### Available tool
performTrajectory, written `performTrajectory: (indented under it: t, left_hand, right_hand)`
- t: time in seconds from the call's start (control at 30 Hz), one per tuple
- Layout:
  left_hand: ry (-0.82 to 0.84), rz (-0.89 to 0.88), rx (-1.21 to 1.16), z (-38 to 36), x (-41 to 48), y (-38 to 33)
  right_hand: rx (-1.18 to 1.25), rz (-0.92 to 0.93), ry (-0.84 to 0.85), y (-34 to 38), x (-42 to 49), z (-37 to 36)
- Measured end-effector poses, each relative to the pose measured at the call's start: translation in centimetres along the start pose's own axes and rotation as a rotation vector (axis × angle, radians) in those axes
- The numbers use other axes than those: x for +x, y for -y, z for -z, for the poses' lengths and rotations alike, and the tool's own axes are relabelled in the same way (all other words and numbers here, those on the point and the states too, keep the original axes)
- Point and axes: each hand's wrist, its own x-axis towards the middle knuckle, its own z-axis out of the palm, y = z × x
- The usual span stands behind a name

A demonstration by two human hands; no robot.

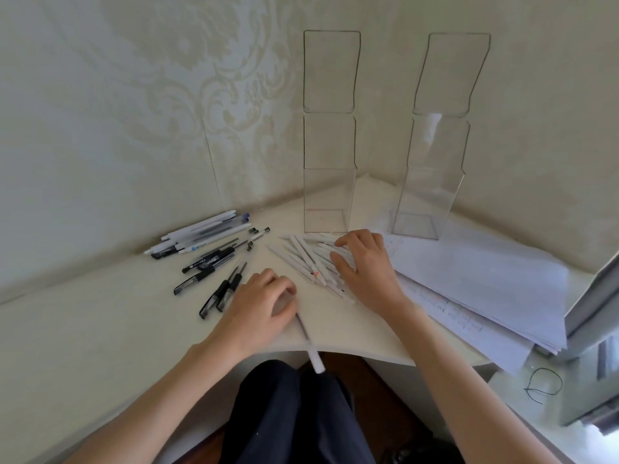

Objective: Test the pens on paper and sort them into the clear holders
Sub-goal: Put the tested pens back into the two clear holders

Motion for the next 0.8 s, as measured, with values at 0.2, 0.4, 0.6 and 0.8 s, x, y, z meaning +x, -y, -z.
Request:
performTrajectory:
  t: [0.2,0.4,0.6,0.8]
  left_hand:
    - [-0.016,0.113,0.399,2.0,0.6,2.1]
    - [0.011,0.155,0.43,3.1,3.3,4.1]
    - [-0.344,0.302,0.202,7.0,3.7,11.2]
    - [-0.281,0.419,0.244,7.1,4.7,14.1]
  right_hand:
    - [-0.009,0.099,0.071,3.0,1.2,-2.4]
    - [-0.062,0.138,0.11,4.0,2.5,-3.9]
    - [-0.057,0.189,0.156,6.0,4.3,-5.3]
    - [-0.006,0.206,0.311,9.0,6.5,-8.6]
